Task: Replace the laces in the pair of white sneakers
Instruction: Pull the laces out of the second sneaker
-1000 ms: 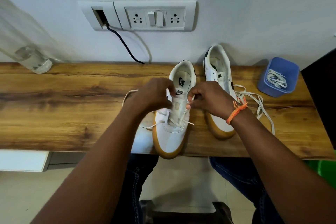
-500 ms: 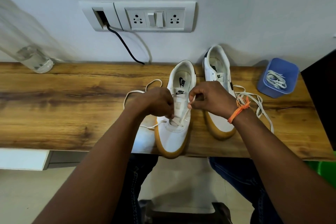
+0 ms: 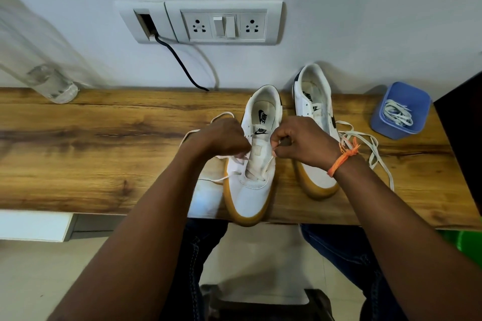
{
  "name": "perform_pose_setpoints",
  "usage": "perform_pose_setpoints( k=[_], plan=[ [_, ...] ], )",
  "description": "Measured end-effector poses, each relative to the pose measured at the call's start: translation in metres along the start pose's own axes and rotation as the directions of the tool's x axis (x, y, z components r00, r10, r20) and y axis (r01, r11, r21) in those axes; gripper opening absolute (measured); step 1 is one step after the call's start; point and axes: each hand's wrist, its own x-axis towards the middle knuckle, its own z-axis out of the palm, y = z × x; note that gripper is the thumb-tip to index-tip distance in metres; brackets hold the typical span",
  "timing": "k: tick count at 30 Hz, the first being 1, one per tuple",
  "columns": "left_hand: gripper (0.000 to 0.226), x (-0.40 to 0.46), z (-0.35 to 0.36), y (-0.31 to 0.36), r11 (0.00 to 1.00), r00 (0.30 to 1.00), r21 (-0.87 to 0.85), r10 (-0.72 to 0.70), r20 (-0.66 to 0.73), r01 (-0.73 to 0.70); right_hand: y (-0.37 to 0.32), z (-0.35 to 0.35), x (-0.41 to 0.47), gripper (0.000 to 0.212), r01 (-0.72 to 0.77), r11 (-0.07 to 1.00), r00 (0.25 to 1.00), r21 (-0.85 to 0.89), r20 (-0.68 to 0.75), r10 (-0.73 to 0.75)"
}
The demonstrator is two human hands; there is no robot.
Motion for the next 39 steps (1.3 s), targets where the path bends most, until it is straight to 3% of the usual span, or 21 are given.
perform_pose_setpoints(
  k=[3, 7, 9, 11, 13, 16, 19, 22, 25, 29, 33, 35, 37, 38, 39],
  plan=[
    [0.024, -0.004, -0.007, -0.015, 0.981, 0.988, -0.168, -0.117, -0.098, 0.099, 0.001, 0.000, -0.001, 0.007, -0.009, 1.000, 1.000, 0.004, -0.008, 0.009],
    [0.010, -0.004, -0.007, -0.031, 0.964, 0.964, 0.021, -0.262, -0.039, 0.263, 0.000, 0.001, -0.001, 0.009, -0.032, 0.999, 0.999, 0.015, -0.009, 0.032],
    [0.018, -0.004, -0.002, -0.033, 0.937, 0.944, 0.120, -0.329, -0.002, 0.327, -0.002, 0.002, -0.001, 0.011, -0.055, 0.998, 0.998, 0.032, -0.015, 0.055],
    [0.024, -0.003, -0.001, -0.029, 0.915, 0.935, 0.190, -0.348, -0.074, 0.356, -0.006, 0.006, -0.001, 0.013, -0.086, 0.995, 0.994, 0.044, -0.056, 0.089],
    [0.020, 0.000, -0.003, -0.019, 0.943, 0.943, 0.107, -0.299, -0.149, 0.316, -0.014, 0.016, -0.003, 0.016, -0.153, 0.987, 0.979, 0.057, -0.130, 0.159],
    [0.007, 0.008, -0.006, -0.005, 0.952, 0.962, -0.251, -0.222, -0.160, 0.178, -0.026, 0.040, -0.006, 0.019, -0.277, 0.959, 0.953, -0.063, -0.146, 0.265],
    [0.024, 0.003, -0.003, 0.010, 0.907, 0.980, -0.396, -0.185, -0.072, 0.142, -0.040, 0.061, -0.010, 0.020, -0.362, 0.916, 0.932, -0.173, -0.080, 0.354],
    [0.037, 0.004, 0.008, 0.017, 0.962, 0.978, -0.243, -0.160, -0.135, 0.124, -0.047, 0.074, -0.012, 0.014, -0.390, 0.903, 0.917, -0.180, -0.168, 0.362],
    [0.035, 0.011, 0.016, 0.016, 0.983, 0.966, -0.143, -0.145, -0.216, 0.116, -0.047, 0.078, -0.008, 0.010, -0.407, 0.906, 0.905, -0.114, -0.183, 0.384],
    [0.040, 0.012, 0.017, 0.018, 0.981, 0.969, -0.147, -0.153, -0.193, 0.126, -0.038, 0.077, -0.019, 0.011, -0.316, 0.933, 0.879, 0.173, -0.317, 0.356],
    [0.045, 0.012, 0.013, 0.016, 0.973, 0.969, -0.178, -0.180, -0.170, 0.149, -0.035, 0.092, -0.050, 0.022, -0.392, 0.762, 0.741, 0.515, -0.314, 0.594],
    [0.046, 0.013, 0.012, 0.014, 0.963, 0.972, -0.219, -0.188, -0.139, 0.155, -0.030, 0.102, -0.060, 0.029, -0.401, 0.691, 0.688, 0.601, -0.301, 0.660],
    [0.042, 0.013, 0.010, 0.013, 0.957, 0.975, -0.250, -0.184, -0.122, 0.150, -0.033, 0.099, -0.063, 0.016, -0.413, 0.739, 0.665, 0.532, -0.378, 0.644],
    [0.039, 0.013, 0.009, 0.013, 0.955, 0.976, -0.258, -0.181, -0.120, 0.146, -0.036, 0.094, -0.062, 0.005, -0.388, 0.812, 0.677, 0.436, -0.463, 0.572],
    [0.038, 0.013, 0.008, 0.012, 0.954, 0.976, -0.263, -0.182, -0.120, 0.145, -0.041, 0.088, -0.058, 0.010, -0.349, 0.886, 0.706, 0.306, -0.536, 0.464]
  ],
)
